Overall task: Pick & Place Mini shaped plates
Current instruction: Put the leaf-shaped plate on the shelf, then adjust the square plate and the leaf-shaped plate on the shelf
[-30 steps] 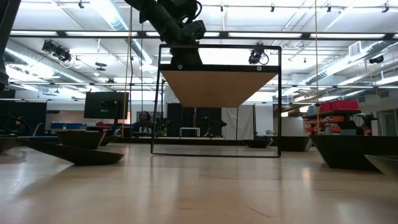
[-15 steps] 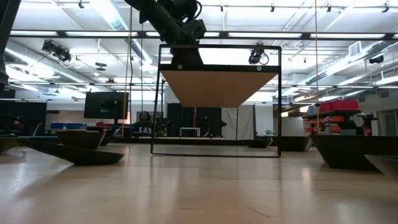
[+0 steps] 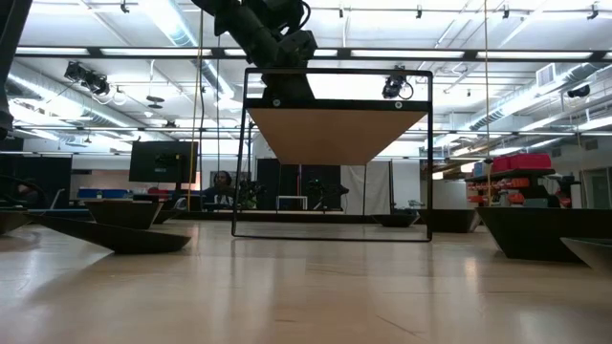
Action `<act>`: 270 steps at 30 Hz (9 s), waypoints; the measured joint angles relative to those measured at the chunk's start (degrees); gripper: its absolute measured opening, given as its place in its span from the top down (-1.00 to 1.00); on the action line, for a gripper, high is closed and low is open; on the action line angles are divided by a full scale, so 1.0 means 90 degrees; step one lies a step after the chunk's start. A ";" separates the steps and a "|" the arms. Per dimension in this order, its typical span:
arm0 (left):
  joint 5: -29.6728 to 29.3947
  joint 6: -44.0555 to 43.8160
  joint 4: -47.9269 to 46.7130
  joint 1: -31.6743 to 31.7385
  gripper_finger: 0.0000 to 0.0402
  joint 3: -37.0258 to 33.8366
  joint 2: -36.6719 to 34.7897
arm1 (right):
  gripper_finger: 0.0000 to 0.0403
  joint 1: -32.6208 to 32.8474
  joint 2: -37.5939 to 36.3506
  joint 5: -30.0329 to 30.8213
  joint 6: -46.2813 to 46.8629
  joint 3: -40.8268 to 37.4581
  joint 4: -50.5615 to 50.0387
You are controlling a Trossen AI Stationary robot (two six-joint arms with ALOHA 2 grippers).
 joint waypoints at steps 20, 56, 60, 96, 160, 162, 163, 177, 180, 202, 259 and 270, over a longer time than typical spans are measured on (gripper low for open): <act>-0.0104 0.0023 -0.0143 -0.0798 0.67 0.0964 -0.0007 | 0.95 0.0000 0.0000 0.0000 0.0000 0.0000 0.0002; 0.0726 -0.0318 -0.0505 -0.1423 0.99 0.0867 0.0865 | 0.95 0.0000 0.0000 0.0000 0.0000 0.0002 0.0074; 0.0851 -0.0336 -0.0573 -0.1437 0.99 0.0854 0.0885 | 0.95 0.0000 0.0000 0.0000 0.0000 0.0000 0.0087; 0.0832 -0.0459 -0.0639 -0.1469 0.99 0.0857 0.1042 | 0.95 0.0000 0.0000 0.0000 0.0000 0.0002 0.0102; -0.1009 0.0263 -0.0890 -0.0667 0.99 0.1421 0.1042 | 0.95 0.0000 0.0000 -0.0001 0.0000 0.0000 0.0106; -0.1258 0.0275 -0.0888 -0.0603 0.99 0.1420 0.1042 | 0.95 0.0000 0.0000 -0.0002 0.0000 0.0000 0.0106; -0.1289 0.0285 -0.0872 -0.0574 0.99 0.1416 0.1042 | 0.95 0.0000 0.0000 0.0000 0.0000 0.0002 0.0106; -0.0890 0.0353 -0.0526 -0.0607 0.99 0.1404 0.1358 | 0.95 0.0000 0.0000 0.0000 0.0000 0.0000 0.0230; -0.0794 0.0434 -0.0505 -0.0633 0.99 0.1404 0.1358 | 0.95 0.0000 0.0000 0.0000 0.0000 0.0001 0.0238; -0.0360 -0.0140 -0.0780 -0.0704 0.99 0.1423 0.1238 | 0.95 0.0000 0.0000 0.0000 0.0000 0.0000 0.0238; -0.0408 -0.0113 -0.2581 -0.0780 0.99 0.1406 0.0986 | 0.95 0.0000 0.0000 0.0000 0.0000 0.0001 0.0236; -0.0579 0.0056 -0.2538 -0.0762 0.99 0.1406 0.0986 | 0.95 0.0000 0.0000 0.0000 0.0000 0.0000 0.0236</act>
